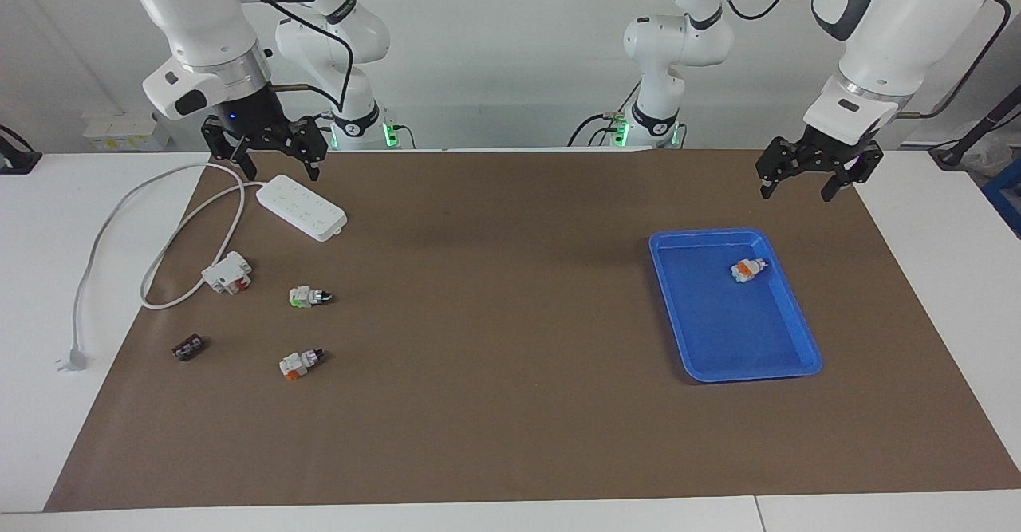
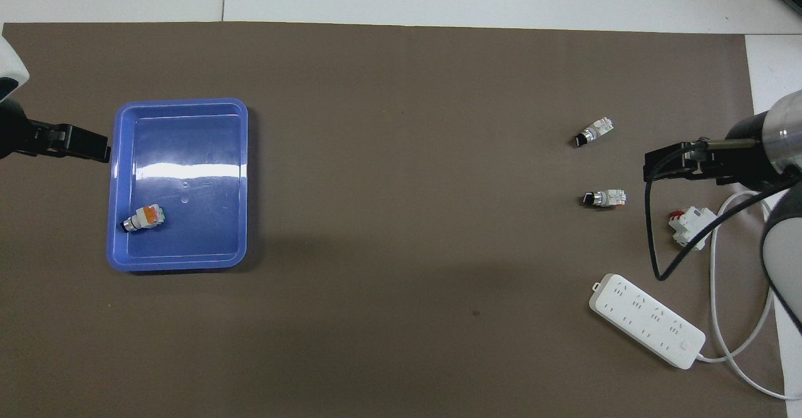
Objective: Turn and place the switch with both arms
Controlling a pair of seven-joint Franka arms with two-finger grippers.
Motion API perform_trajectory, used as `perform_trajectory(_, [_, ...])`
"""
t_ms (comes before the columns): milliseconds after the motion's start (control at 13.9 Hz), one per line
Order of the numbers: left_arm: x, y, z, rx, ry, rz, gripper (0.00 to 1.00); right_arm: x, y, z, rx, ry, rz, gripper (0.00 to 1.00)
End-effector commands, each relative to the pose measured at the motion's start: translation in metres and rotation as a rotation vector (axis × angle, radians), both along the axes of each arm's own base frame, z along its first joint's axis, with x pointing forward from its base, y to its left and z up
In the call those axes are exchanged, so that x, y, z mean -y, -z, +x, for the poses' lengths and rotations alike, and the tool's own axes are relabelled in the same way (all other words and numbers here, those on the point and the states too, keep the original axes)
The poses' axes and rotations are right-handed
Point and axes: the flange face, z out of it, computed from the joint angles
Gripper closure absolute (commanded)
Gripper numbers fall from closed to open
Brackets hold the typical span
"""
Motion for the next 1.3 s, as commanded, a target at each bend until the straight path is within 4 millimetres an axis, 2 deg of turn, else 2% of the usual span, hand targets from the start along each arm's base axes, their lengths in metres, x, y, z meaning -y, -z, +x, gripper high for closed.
perform_trajectory(0, [-0.019,0.0,-0.008,0.001,-0.038,-0.013,0.0,0.005,-0.001,-0.008,0.008,-0.007,-0.02,0.0])
perform_trajectory(360, [-0.027,0.0,-0.008,0.001,-0.052,-0.013,0.0,0.008,0.005,-0.01,0.002,-0.024,-0.018,0.0])
perform_trajectory(432, [-0.027,0.0,-0.008,0.001,-0.052,-0.013,0.0,0.008,0.006,-0.009,0.004,-0.077,-0.019,0.0])
perform_trajectory(937, [-0.027,0.0,-0.008,0.001,-0.052,-0.013,0.0,0.018,0.04,-0.003,0.061,-0.724,-0.047,0.0])
perform_trajectory(1081, [-0.027,0.0,-0.008,0.001,-0.052,-0.013,0.0,0.019,0.057,-0.007,0.07,-0.914,-0.06,0.0])
perform_trajectory(1225, [-0.027,0.0,-0.008,0.001,-0.052,-0.013,0.0,0.031,0.074,-0.008,0.044,-1.085,-0.05,0.0])
